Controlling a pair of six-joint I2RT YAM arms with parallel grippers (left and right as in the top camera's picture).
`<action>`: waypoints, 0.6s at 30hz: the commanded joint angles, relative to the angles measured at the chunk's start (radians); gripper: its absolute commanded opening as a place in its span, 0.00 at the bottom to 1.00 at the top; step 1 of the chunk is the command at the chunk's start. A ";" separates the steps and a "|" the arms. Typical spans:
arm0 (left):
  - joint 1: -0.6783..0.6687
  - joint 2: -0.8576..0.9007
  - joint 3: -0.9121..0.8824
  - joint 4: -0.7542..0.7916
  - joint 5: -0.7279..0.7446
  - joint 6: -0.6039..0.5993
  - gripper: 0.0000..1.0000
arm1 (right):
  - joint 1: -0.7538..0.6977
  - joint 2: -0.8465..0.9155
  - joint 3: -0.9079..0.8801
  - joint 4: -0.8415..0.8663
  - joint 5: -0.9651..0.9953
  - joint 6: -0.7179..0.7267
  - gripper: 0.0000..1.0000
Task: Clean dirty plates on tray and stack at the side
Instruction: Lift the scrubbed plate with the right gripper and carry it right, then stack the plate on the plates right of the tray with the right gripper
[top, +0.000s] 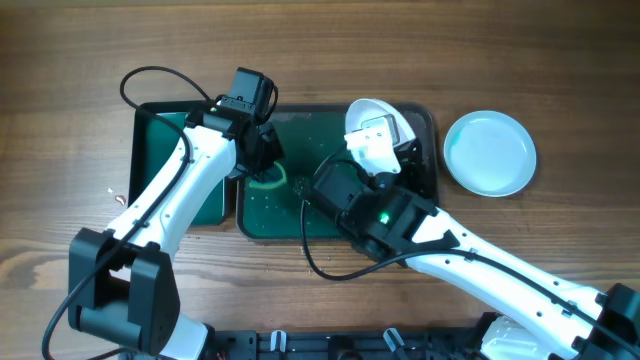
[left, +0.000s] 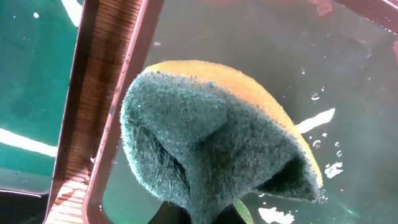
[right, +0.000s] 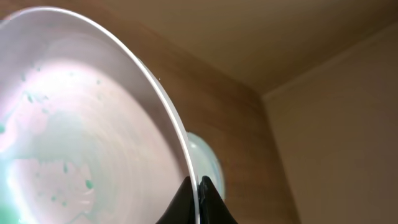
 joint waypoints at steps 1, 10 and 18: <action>0.000 0.000 -0.005 -0.001 0.009 0.019 0.04 | 0.005 -0.019 0.000 0.008 -0.070 0.036 0.04; 0.000 0.000 -0.005 -0.005 0.009 0.019 0.04 | -0.265 -0.093 0.000 0.043 -0.571 0.100 0.04; 0.000 0.000 -0.005 -0.005 0.008 0.019 0.04 | -0.912 -0.083 -0.001 0.071 -1.101 0.084 0.04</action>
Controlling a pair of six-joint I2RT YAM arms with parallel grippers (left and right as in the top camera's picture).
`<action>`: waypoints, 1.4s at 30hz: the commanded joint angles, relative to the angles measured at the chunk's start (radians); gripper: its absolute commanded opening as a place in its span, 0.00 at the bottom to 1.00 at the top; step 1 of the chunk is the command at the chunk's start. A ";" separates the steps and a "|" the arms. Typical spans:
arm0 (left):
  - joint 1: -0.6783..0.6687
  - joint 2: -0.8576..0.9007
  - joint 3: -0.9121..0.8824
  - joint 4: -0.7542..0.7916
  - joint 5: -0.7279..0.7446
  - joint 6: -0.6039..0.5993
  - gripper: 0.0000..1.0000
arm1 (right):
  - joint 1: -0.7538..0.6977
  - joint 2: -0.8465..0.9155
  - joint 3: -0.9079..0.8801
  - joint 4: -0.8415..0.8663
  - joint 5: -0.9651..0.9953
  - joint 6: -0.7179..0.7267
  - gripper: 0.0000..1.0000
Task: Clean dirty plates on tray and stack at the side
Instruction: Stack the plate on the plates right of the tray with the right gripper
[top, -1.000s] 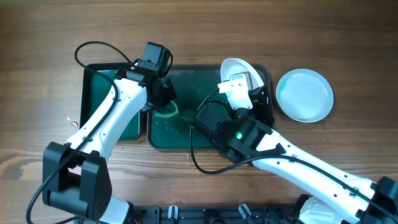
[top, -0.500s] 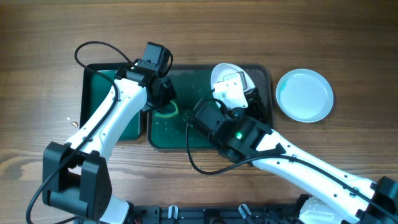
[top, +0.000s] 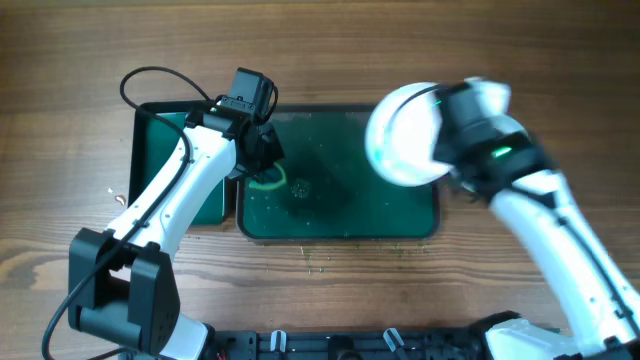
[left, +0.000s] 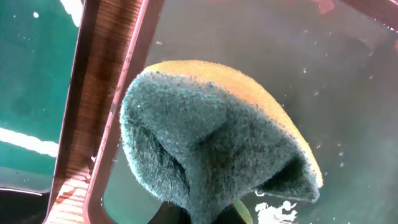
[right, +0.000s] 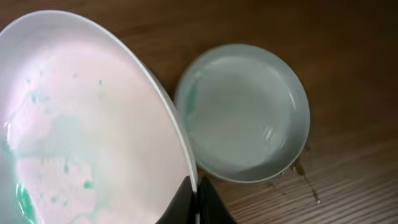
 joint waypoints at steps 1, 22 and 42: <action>0.000 0.000 -0.005 -0.001 0.008 0.019 0.04 | -0.278 0.024 -0.001 0.013 -0.315 0.010 0.04; 0.002 0.000 -0.005 -0.011 0.008 0.019 0.04 | -0.560 0.307 -0.011 0.029 -0.299 -0.034 0.40; 0.260 -0.001 0.064 -0.140 -0.222 0.365 0.08 | -0.297 0.124 0.040 -0.055 -0.478 -0.218 0.53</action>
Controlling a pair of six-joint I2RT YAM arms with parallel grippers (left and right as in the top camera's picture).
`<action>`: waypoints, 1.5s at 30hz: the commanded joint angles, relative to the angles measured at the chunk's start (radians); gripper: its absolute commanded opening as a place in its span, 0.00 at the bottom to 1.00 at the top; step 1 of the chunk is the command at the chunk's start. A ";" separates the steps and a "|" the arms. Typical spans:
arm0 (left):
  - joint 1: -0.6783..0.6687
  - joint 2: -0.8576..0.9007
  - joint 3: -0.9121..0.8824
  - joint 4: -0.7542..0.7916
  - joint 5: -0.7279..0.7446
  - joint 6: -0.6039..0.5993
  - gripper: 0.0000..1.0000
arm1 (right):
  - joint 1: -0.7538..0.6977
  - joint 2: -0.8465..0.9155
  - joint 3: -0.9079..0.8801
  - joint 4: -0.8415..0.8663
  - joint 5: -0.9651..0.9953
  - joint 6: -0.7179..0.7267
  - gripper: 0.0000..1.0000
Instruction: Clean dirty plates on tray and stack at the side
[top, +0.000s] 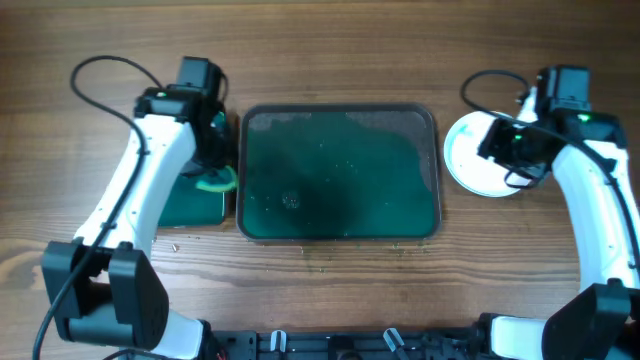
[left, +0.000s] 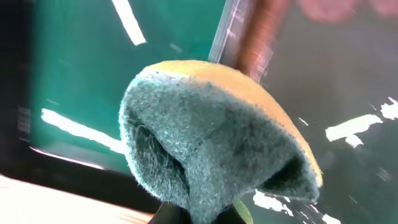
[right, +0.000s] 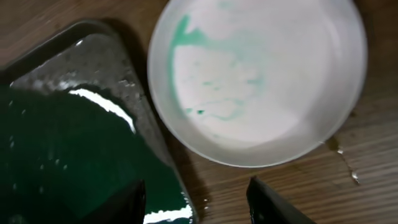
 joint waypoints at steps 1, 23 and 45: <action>0.069 0.022 -0.042 0.097 -0.122 0.096 0.10 | 0.064 -0.006 0.013 0.011 -0.003 -0.020 0.54; 0.077 -0.071 -0.075 0.200 -0.122 0.367 1.00 | 0.129 -0.094 0.016 -0.094 0.087 -0.065 0.49; -0.045 -0.191 -0.076 0.189 0.002 0.367 1.00 | 0.129 -0.687 0.016 -0.219 0.008 -0.069 1.00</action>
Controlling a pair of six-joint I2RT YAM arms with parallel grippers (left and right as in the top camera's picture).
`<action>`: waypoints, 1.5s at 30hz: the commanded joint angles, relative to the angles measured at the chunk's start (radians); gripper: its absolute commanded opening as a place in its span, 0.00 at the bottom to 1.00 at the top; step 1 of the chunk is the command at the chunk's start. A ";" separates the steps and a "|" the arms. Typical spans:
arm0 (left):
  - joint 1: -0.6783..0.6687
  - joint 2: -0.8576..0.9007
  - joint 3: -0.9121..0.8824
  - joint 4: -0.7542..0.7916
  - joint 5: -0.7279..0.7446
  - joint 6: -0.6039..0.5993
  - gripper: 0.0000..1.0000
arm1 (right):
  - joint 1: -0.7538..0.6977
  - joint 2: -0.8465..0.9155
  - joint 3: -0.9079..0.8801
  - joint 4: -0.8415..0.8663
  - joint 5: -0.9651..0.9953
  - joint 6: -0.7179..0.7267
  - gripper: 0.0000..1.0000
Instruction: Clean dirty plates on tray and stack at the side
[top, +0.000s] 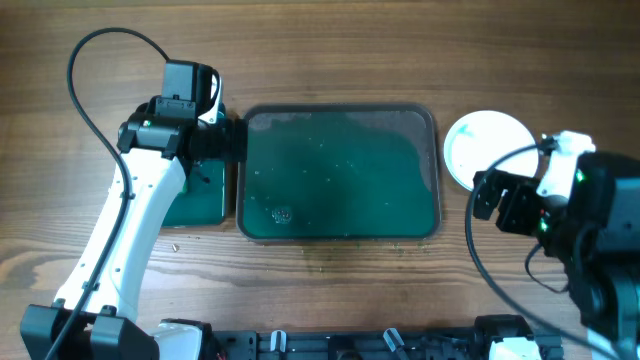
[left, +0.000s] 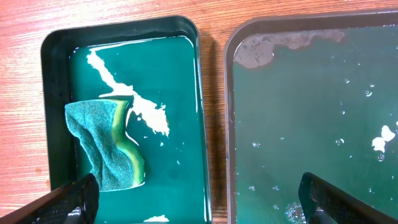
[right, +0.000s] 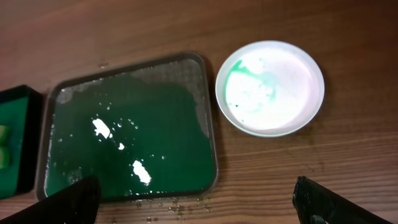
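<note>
A white plate streaked with green lies flat on the wood right of the large tray, and shows in the overhead view as the plate. The tray holds only green water and foam. The green-and-yellow sponge lies in the small basin left of the tray. My left gripper hangs open over the gap between basin and tray. My right gripper is open and empty, high above the table near the plate.
Wood table surrounds both containers. Small droplets and crumbs dot the wood along the tray's front edge. The left arm lies across the basin's left side, and its cable loops at the back left.
The sponge, then held in my shut left gripper over the basin, now lies in the basin and that gripper is open. My right gripper, open then too, is now farther from the white plate.
First my left gripper held the sponge over the tray while my right held a tilted white plate there. Then the right had the plate beside a pale blue plate on the wood. Later the white plate lay on it, released. Now the sponge is in the basin.
</note>
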 joint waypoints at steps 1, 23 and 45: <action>-0.002 0.002 0.008 -0.001 0.012 0.015 1.00 | 0.002 -0.019 0.014 -0.002 -0.024 -0.006 1.00; -0.002 0.002 0.008 -0.001 0.012 0.015 1.00 | 0.002 -0.175 -0.248 0.444 -0.042 -0.087 1.00; -0.002 0.002 0.008 -0.001 0.012 0.015 1.00 | 0.047 -0.770 -1.158 1.128 -0.139 -0.232 1.00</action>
